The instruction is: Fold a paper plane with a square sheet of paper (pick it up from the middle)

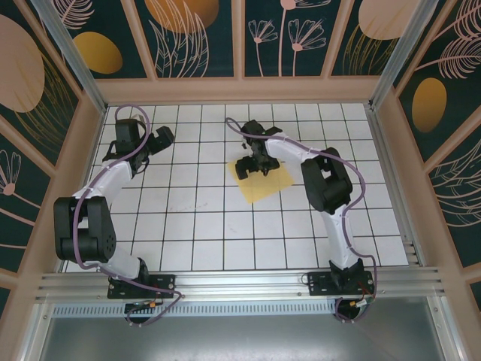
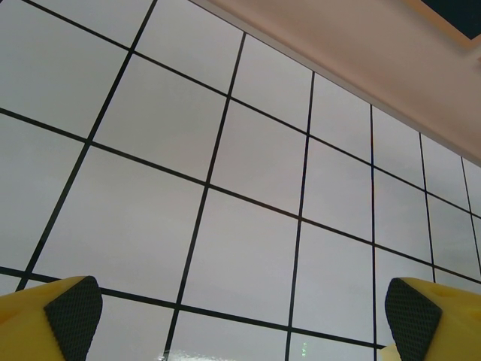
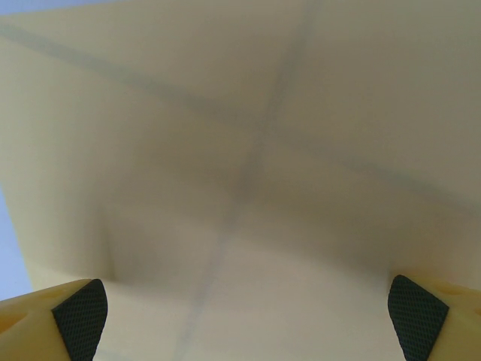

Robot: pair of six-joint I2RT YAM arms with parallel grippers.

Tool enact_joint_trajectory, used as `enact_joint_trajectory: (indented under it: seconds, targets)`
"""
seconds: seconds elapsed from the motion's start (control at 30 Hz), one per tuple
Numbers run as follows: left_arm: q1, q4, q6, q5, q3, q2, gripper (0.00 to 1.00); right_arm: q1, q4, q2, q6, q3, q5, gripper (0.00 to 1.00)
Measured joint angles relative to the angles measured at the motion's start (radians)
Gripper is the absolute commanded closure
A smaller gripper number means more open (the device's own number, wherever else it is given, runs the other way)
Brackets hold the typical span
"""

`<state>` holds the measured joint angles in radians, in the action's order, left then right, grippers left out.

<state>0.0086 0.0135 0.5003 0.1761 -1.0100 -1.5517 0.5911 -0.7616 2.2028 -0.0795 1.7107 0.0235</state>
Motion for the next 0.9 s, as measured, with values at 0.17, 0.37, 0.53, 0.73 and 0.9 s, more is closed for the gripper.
enact_joint_trajectory:
  seconds: [0.17, 0.37, 0.53, 0.73, 0.9]
  targets:
    - [0.000, 0.002, 0.000, 0.000, 0.000, 0.000, 0.01, 0.000, -0.006, 0.003, 0.006, 0.005, -0.021, 0.02]
    - [0.000, 0.005, 0.000, 0.003, 0.000, -0.003, 0.01, 0.000, -0.010, 0.004, 0.015, 0.005, -0.050, 0.01]
    - [0.000, 0.010, 0.000, 0.004, -0.002, -0.012, 0.02, 0.000, -0.013, 0.018, 0.015, 0.008, -0.050, 0.02]
    - [0.000, 0.014, 0.000, 0.005, -0.002, -0.018, 0.02, -0.010, -0.014, 0.021, 0.014, 0.008, -0.040, 0.07]
    - [0.000, 0.014, 0.000, 0.008, -0.002, -0.018, 0.02, -0.012, -0.014, 0.022, 0.011, 0.008, -0.043, 0.10]
